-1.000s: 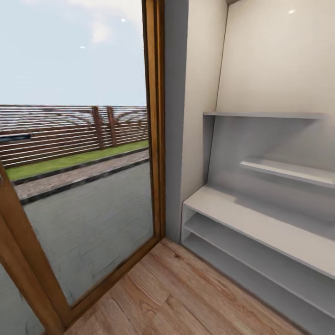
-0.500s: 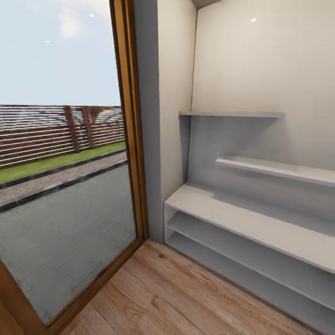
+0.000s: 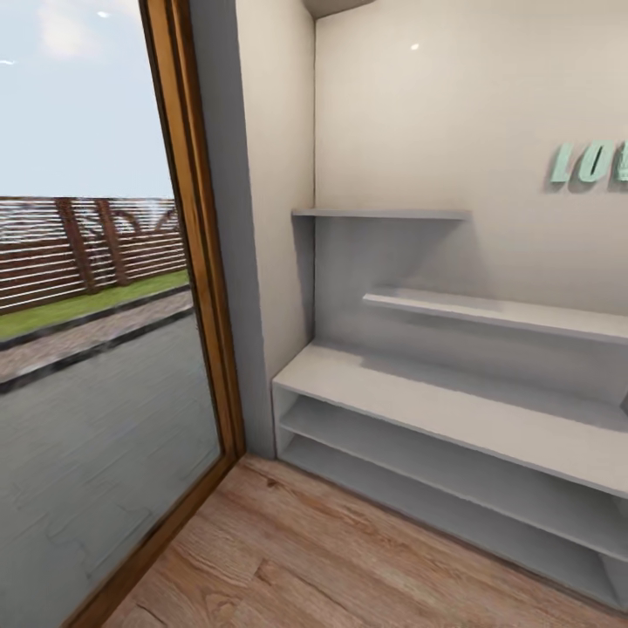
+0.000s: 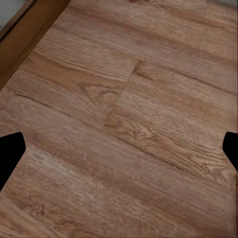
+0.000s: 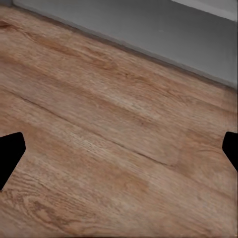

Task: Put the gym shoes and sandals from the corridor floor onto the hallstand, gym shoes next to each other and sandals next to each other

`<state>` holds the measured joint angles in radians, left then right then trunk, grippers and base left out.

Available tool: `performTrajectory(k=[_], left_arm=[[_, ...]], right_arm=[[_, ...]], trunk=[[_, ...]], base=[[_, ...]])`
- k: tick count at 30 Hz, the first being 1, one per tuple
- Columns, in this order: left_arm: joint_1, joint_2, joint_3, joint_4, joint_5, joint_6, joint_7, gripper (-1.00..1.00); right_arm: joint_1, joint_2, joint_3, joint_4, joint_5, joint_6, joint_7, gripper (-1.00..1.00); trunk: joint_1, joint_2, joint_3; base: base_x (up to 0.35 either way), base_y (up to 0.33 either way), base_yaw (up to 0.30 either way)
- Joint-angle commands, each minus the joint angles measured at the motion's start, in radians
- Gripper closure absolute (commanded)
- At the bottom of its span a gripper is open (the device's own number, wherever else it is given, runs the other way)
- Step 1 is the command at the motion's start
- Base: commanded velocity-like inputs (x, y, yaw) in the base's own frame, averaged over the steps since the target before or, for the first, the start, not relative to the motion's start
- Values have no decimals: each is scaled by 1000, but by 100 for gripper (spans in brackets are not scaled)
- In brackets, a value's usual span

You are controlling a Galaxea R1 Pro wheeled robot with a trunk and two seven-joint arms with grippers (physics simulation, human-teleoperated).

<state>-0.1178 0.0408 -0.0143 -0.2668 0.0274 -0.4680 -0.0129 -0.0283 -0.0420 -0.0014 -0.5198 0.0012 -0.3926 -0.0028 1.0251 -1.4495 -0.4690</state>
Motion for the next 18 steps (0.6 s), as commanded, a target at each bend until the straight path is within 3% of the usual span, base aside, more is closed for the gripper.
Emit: performTrajectory(k=[1, 7, 18], left_arm=[[0, 0, -1, 0, 3, -3, -1, -100], [0, 1, 0, 1, 3, -3, -1, -100], [0, 0, 0, 6, 3, -2, -1, -100]], right_arm=[[-1, 0, 0, 1, 0, -3, 0, -100], [-1, -1, 0, 1, 0, -3, 0, -100], [-1, -1, 1, 1, 0, -3, 0, -100]], trunk=[[0, -1, -1], [0, -1, -1], [42, -78, -35]], base=[[0, 0, -292], [0, 0, -292], [0, 0, -292]])
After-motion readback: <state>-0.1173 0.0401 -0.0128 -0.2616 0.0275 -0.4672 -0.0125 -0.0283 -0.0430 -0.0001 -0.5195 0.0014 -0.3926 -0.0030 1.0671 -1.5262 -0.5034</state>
